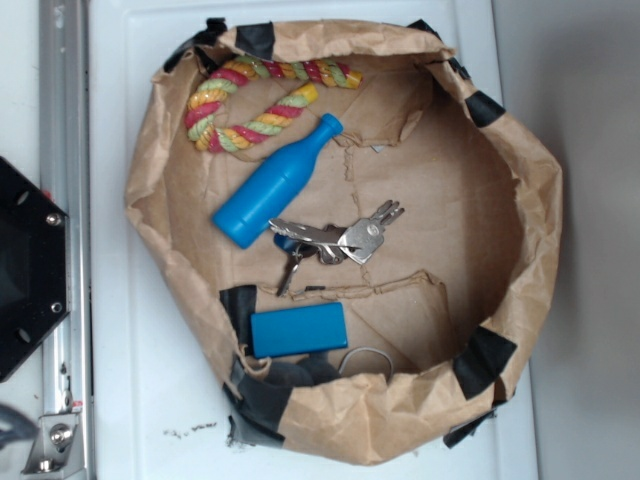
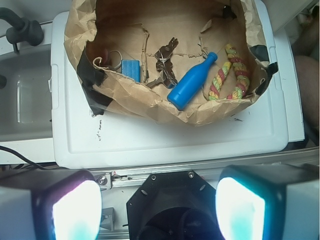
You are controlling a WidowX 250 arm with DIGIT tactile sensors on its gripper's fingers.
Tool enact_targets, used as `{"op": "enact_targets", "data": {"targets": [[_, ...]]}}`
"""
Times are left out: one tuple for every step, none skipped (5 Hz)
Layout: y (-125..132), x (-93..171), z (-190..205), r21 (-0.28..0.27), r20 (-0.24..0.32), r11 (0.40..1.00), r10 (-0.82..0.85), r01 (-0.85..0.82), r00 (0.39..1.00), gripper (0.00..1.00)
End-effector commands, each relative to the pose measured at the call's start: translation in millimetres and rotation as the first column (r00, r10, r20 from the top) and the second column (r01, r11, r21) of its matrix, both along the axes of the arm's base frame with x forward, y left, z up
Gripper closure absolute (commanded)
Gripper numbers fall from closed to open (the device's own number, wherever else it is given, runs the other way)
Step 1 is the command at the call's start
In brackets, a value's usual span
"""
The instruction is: Grab the silver keys.
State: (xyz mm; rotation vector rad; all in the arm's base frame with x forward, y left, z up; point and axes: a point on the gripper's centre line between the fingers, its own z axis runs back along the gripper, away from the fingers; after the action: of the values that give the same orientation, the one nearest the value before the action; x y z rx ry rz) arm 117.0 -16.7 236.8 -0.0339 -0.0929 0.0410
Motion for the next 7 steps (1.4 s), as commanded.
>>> {"op": "enact_targets", "data": {"targets": [[0,0,0,0.0,0.0,1.0,0.0,0.0,1.0,0.0],[-5,37,2,0.007,0.012,0.999,0.052,-0.052,0.999,0.0],[-4,68,-4,0.026,0.017,0.996,0.081,-0.081,0.997,0.0],[6,93,-14,0.037,0.022,0.997,0.066,-0.067,0.998,0.0],[12,113,-33,0.018,0.038,0.995,-0.099,0.098,0.994,0.0],[2,127,-54,0.067,0.084,0.978,-0.204,0.199,0.975,0.0],[-2,141,-78,0.063,0.12,0.94,-0.34,0.334,0.933,0.0]]}}
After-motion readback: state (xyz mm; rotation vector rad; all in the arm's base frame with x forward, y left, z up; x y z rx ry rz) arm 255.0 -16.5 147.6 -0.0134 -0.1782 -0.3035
